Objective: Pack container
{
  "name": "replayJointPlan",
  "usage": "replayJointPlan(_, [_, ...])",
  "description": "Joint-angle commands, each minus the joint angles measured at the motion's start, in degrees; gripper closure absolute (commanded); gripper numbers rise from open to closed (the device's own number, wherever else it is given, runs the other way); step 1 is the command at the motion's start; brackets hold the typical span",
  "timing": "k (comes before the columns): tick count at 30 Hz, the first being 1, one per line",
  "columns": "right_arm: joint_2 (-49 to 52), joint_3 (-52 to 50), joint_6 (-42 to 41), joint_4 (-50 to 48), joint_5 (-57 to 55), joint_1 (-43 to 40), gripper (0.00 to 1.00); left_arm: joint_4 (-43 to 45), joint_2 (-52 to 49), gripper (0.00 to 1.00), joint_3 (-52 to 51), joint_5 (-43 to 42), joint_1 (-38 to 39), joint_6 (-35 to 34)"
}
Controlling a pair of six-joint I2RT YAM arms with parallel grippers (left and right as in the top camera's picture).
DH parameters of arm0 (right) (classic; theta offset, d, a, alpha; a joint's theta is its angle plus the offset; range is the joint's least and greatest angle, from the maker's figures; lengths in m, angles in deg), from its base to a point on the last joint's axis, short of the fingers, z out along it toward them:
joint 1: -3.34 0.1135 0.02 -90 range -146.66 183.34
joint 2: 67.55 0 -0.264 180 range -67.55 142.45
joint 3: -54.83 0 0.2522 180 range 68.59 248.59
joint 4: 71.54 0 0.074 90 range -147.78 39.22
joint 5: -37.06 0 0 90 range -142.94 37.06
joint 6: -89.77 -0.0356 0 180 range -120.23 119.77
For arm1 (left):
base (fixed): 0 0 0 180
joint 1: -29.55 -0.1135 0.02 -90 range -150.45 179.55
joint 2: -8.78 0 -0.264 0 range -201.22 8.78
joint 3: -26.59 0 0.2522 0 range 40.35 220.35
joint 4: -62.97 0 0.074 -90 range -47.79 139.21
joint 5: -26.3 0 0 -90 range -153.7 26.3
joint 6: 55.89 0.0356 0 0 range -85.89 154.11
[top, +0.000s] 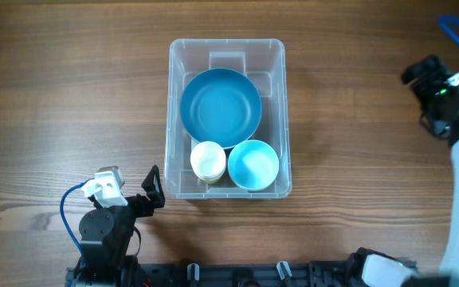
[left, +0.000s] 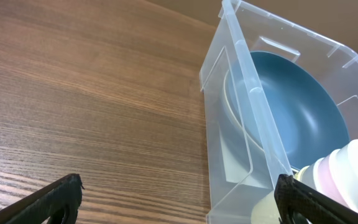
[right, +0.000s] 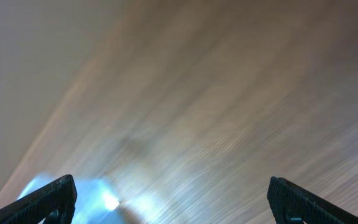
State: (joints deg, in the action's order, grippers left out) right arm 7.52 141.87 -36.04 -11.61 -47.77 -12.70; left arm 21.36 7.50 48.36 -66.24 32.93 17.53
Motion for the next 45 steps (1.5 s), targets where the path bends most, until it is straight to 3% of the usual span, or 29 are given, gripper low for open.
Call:
replayJointPlan(1, [-12.48,-3.98,-0.35,0.00,0.42,8.57,0.00,0.28,0.68,0.00,-0.17,-1.07,0.26,1.18])
replayJointPlan(6, [-27.43,-15.58,0.79,-2.93,-7.41,11.96,0.00,0.26,0.68,0.00,-0.17,-1.07,0.26,1.18])
replayJointPlan(10, [-40.87,-30.40,16.76,-15.23,-0.94,11.96,0.00,0.26,0.63,0.00,-0.17,-1.07,0.26,1.16])
replayJointPlan(14, [-52.19,-42.16,27.56,-18.36,6.75,11.96,0.00,0.28,0.59,0.00,-0.17,-1.07,0.26,1.18])
replayJointPlan(22, [-69.07,-56.92,29.66,-18.51,10.01,11.96,0.00,0.28,0.57,0.00,-0.17,-1.07,0.26,1.18])
replayJointPlan(31, [-74.79,-64.89,29.68,-18.73,9.42,11.96,0.00,0.26,0.57,0.00,-0.17,-1.07,0.26,1.18])
replayJointPlan(45, [-74.79,-64.78,29.66,-19.19,9.31,11.96,0.01,0.26,0.57,0.00,-0.17,-1.07,0.26,1.18])
